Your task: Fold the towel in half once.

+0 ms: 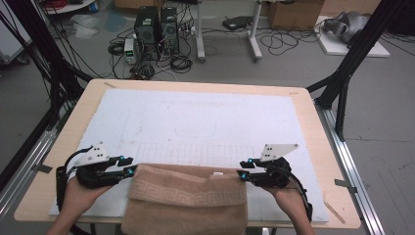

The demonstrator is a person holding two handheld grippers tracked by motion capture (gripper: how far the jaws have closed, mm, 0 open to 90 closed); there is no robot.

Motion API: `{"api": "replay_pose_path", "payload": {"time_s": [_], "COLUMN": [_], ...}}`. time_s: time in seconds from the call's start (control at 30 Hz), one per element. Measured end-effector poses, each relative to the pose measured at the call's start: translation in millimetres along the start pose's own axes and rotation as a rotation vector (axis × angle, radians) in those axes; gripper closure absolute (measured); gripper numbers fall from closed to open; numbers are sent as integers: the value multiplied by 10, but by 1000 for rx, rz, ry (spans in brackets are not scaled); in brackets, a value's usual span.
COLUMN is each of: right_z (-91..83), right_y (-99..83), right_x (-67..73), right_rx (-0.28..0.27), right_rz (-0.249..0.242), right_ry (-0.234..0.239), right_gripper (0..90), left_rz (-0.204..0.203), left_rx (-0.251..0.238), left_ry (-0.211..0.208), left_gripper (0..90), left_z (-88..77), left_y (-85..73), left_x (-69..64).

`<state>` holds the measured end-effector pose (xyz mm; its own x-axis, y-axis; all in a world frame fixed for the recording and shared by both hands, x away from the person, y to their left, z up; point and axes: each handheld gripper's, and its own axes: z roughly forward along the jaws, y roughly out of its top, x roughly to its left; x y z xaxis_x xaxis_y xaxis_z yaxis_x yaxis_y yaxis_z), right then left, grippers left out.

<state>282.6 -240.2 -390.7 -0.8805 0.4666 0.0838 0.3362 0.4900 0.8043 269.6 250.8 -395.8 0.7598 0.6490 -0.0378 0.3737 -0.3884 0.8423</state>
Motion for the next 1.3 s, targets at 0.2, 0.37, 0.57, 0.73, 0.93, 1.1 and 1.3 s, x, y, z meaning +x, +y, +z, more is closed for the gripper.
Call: {"api": "replay_pose_path", "payload": {"time_s": [0.2,0.37,0.57,0.73,0.93,1.1,1.3], "right_z": [122,155,257,302,349,379,462], "right_y": [-60,-119,-172,-233,-227,-232,-288], "right_x": [-191,-252,-196,-247,-238,-223,-218], "right_rx": [16,12,60,80,92,118,141], "right_rz": [41,74,67,84,80,66,68], "right_ry": [-62,-64,-43,-57,-35,-24,20], "right_gripper": [597,557,496,484,481,490,707], "left_rz": [25,40,17,-39,-10,13,24], "left_rx": [83,147,167,126,195,237,246], "left_ry": [42,62,70,82,-15,-52,-67], "left_gripper": [665,662,630,634,624,577,779], "left_z": [250,355,386,318,442,495,515], "left_y": [-18,-52,-71,-79,-98,-119,-111], "left_x": [85,141,204,299,245,196,176]}}
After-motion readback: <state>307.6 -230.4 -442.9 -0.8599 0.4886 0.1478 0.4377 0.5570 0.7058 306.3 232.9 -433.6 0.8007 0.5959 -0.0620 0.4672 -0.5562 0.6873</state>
